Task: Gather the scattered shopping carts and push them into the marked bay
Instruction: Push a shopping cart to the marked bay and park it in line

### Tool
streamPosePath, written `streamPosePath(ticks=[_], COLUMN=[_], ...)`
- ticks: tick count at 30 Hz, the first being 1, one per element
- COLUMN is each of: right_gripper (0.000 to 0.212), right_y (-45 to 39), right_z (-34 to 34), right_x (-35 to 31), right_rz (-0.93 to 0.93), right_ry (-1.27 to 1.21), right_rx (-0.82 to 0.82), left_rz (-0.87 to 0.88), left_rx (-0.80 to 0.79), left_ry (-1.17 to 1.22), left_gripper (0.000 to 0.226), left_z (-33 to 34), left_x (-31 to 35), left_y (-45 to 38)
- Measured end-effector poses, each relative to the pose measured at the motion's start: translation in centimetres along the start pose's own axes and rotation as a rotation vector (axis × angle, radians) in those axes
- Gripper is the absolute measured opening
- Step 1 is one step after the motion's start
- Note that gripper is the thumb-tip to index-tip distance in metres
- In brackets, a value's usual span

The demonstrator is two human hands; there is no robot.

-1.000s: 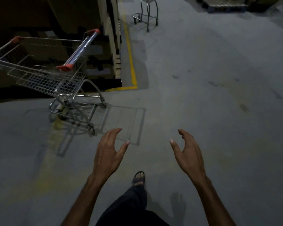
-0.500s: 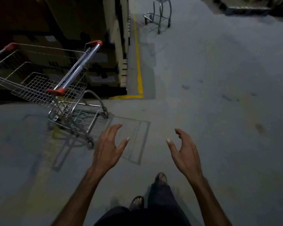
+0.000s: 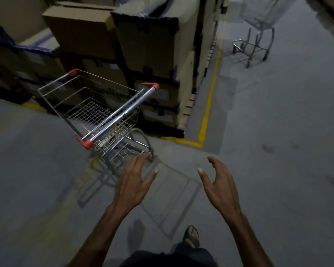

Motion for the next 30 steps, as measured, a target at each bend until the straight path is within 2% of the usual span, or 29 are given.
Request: streamPosePath(ticks=[7, 14, 21, 26, 30], right_gripper=[0.057, 0.057, 0.06, 0.062, 0.055], right_y=[-10.8, -19.5, -29.2, -35.6, -39.4], right_z=[1.6, 5.9, 10.9, 15.0, 19.9], right_x=[0.4, -0.2, -4.1, -7.6, -9.7], right_rz=[-0.128, -0.236, -0.409, -0.569, -0.786], right_ry=[-0.01, -0.027, 0.026, 0.111, 0.222], right_rx=[-0.15, -0.288, -0.406, -0.475, -0.556], left_rz=[-0.149, -0.29, -0.38, -0.424, -0.509], left_rx=[0.157, 0.278, 0.376, 0.375, 0.275], left_ry=[-0.05, -0.073, -0.091, -0.123, -0.2], left_gripper=[0.051, 0.053, 0.054, 0.051, 0.05], left_z=[-0.7, -1.5, -2.9, -3.5, -3.0], left_x=[1.0, -2.0, -5.6, -8.1, -11.4], left_y=[-4.3, -8.6, -16.0, -20.9, -22.1])
Point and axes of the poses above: each hand's wrist, its own y-axis away from the middle knuckle, its own z-axis out of the palm, x = y × z, the point moved 3 cm from there along -y, towards the middle knuckle, and after that the axes turned 10 degrees about -z, right-handed, at the moved point
